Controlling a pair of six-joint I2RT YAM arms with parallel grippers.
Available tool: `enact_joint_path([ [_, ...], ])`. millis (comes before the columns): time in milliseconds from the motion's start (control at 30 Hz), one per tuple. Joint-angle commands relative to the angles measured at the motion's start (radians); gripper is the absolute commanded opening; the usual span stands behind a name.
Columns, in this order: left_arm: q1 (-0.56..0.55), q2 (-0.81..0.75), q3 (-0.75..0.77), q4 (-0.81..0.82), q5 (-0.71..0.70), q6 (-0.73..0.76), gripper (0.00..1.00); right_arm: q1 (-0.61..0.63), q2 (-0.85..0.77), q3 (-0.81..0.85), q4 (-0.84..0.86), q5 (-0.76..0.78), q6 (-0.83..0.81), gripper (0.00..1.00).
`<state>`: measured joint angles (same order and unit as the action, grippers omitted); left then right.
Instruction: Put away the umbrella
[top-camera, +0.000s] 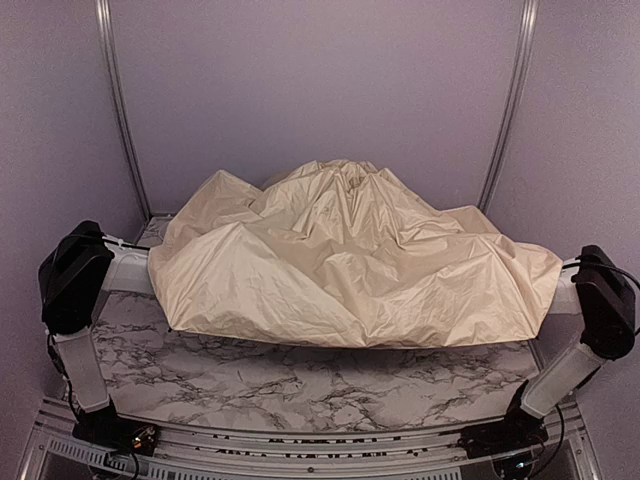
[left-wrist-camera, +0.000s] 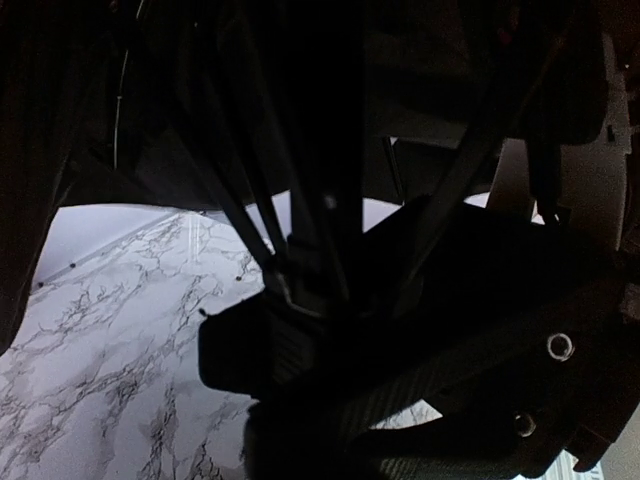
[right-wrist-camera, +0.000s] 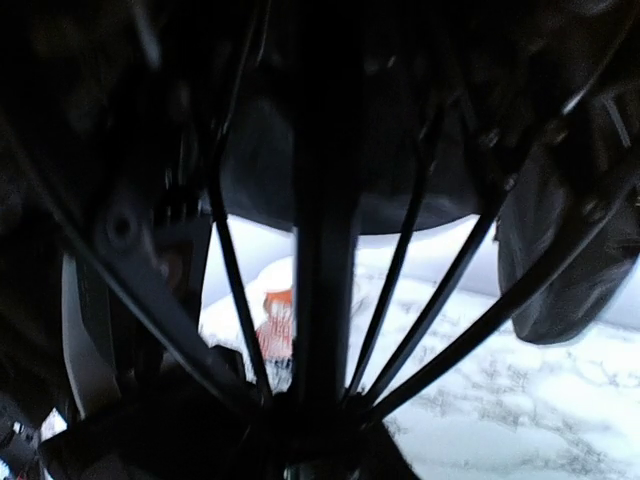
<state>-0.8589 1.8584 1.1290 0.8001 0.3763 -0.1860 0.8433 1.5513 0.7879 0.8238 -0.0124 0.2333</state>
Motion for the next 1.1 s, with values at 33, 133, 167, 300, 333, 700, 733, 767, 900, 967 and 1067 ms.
enact_joint_path([
  [33, 0.023, -0.077, 0.051, 0.390, -0.051, -0.067, 0.00, 0.013, -0.005, 0.010, -0.339, -0.073, -0.062, 0.12],
  [133, 0.015, -0.077, 0.019, 0.390, -0.046, -0.077, 0.00, 0.004, -0.039, 0.058, -0.340, -0.050, -0.063, 0.10],
  [167, 0.011, -0.078, 0.009, 0.388, -0.045, -0.078, 0.00, -0.024, -0.048, 0.078, -0.340, -0.044, -0.059, 0.09],
  [300, -0.002, -0.067, -0.025, 0.306, -0.031, -0.057, 0.10, -0.076, -0.080, 0.157, -0.305, -0.053, -0.044, 0.06],
  [333, -0.008, -0.061, -0.031, 0.267, -0.021, -0.041, 0.17, -0.090, -0.085, 0.177, -0.301, -0.059, -0.044, 0.06],
  [700, -0.119, -0.102, -0.228, -0.001, 0.016, 0.150, 0.47, -0.313, -0.214, 0.269, -0.316, -0.173, -0.100, 0.01],
  [733, -0.122, -0.117, -0.248, -0.004, 0.017, 0.146, 0.48, -0.338, -0.227, 0.278, -0.343, -0.195, -0.106, 0.00],
  [767, -0.123, -0.137, -0.266, -0.008, 0.015, 0.141, 0.48, -0.362, -0.243, 0.281, -0.361, -0.211, -0.107, 0.00],
  [900, -0.124, -0.236, -0.351, -0.010, -0.027, 0.118, 0.49, -0.440, -0.343, 0.231, -0.332, -0.363, -0.111, 0.00],
  [967, -0.126, -0.266, -0.373, -0.010, -0.057, 0.101, 0.51, -0.455, -0.382, 0.208, -0.306, -0.373, -0.099, 0.00],
  [1067, -0.152, -0.273, -0.359, -0.007, -0.112, 0.081, 0.59, -0.455, -0.402, 0.208, -0.275, -0.343, -0.022, 0.00],
])
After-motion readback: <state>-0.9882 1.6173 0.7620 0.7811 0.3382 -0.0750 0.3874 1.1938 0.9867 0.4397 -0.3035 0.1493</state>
